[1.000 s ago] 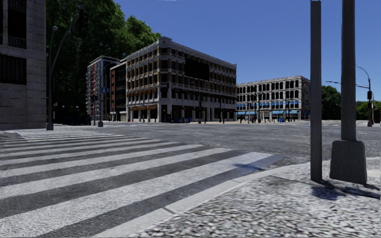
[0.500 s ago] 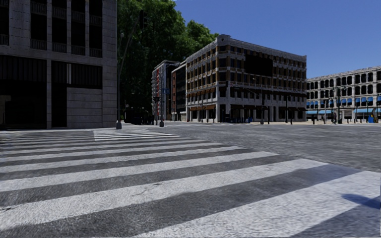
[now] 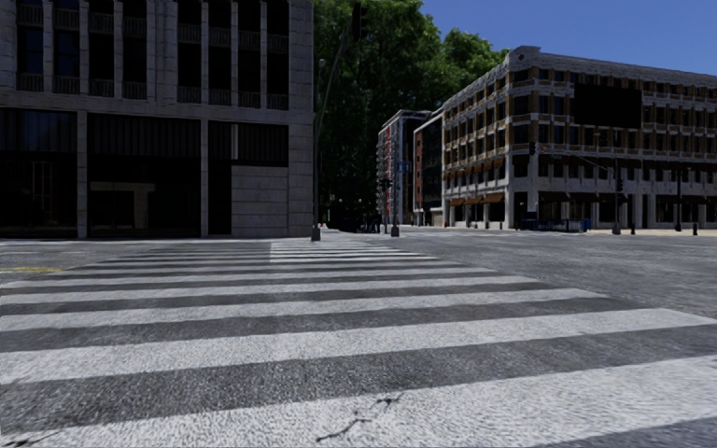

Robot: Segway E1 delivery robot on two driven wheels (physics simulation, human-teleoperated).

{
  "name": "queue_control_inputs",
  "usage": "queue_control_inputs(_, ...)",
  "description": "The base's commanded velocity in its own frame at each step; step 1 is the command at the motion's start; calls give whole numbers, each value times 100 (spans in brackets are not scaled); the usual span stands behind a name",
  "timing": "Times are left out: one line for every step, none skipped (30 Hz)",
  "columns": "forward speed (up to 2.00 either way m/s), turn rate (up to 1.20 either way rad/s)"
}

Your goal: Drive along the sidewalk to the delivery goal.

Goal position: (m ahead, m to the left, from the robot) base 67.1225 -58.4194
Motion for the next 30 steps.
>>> queue_control_inputs(127,57)
queue_control_inputs(127,55)
queue_control_inputs(127,55)
queue_control_inputs(127,41)
queue_control_inputs(127,0)
queue_control_inputs(127,0)
queue_control_inputs(127,0)
queue_control_inputs(127,0)
queue_control_inputs(127,0)
queue_control_inputs(127,0)
queue_control_inputs(127,0)
queue_control_inputs(127,0)
queue_control_inputs(127,0)
queue_control_inputs(127,0)
queue_control_inputs(127,0)
queue_control_inputs(127,0)
queue_control_inputs(127,0)
queue_control_inputs(127,0)
queue_control_inputs(127,0)
queue_control_inputs(127,0)
queue_control_inputs(143,0)
queue_control_inputs(200,0)
queue_control_inputs(200,0)
queue_control_inputs(200,0)
queue_control_inputs(200,0)
queue_control_inputs(200,0)
queue_control_inputs(200,0)
queue_control_inputs(200,0)
queue_control_inputs(200,0)
queue_control_inputs(200,0)
